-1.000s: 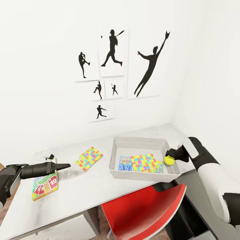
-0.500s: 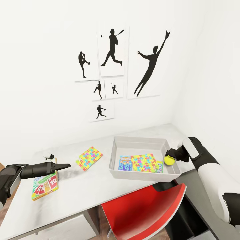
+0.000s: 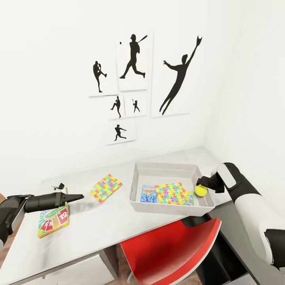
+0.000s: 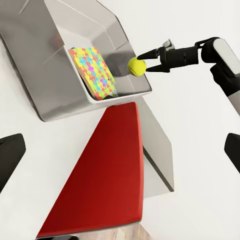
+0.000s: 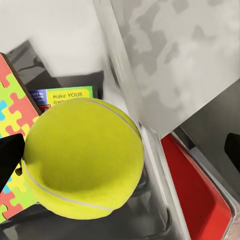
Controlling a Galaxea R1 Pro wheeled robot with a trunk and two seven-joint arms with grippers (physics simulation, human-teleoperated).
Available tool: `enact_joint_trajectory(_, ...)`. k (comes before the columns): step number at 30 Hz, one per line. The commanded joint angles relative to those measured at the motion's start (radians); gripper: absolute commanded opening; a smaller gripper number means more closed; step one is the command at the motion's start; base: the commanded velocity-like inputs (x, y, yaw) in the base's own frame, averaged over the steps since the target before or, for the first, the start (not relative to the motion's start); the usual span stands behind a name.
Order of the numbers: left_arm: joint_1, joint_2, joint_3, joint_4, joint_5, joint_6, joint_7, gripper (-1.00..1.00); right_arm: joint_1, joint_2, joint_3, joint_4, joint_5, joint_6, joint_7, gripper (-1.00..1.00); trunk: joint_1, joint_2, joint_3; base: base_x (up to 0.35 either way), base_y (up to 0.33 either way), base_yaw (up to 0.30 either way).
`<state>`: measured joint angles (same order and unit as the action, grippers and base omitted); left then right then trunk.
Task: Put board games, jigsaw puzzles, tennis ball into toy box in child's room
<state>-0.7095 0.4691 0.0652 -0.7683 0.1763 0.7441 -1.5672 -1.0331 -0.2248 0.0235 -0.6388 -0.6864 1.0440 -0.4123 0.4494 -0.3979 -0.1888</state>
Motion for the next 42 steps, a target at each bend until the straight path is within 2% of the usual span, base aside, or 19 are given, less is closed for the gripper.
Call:
enact_joint_trajectory(1,-0.001,0.0,0.0,0.0,0.0,0.011,-0.004,1.0,-0.001,-0.001,0.003,-0.001,-0.006,0.003,-0.01,1.0,0.001,-0.002,-0.002,0.0,0.0,0.0)
enact_joint_trajectory(11,-0.001,0.0,-0.001,0.0,0.0,0.011,-0.004,1.0,0.0,-0.001,0.003,-0.001,-0.007,0.003,-0.01,1.0,0.001,-0.002,0.002,0.0,0.0,0.0)
enact_joint_trajectory(37,-0.001,0.002,0.001,0.0,0.0,0.011,-0.004,1.0,0.002,-0.001,-0.007,-0.016,-0.016,0.003,-0.005,1.0,0.001,-0.002,0.041,0.0,0.0,0.1)
enact_joint_trajectory(42,-0.001,0.002,0.001,0.0,0.0,0.011,-0.004,1.0,0.004,-0.001,-0.006,-0.066,-0.018,0.003,-0.004,1.0,0.001,-0.002,0.048,0.0,0.0,0.012)
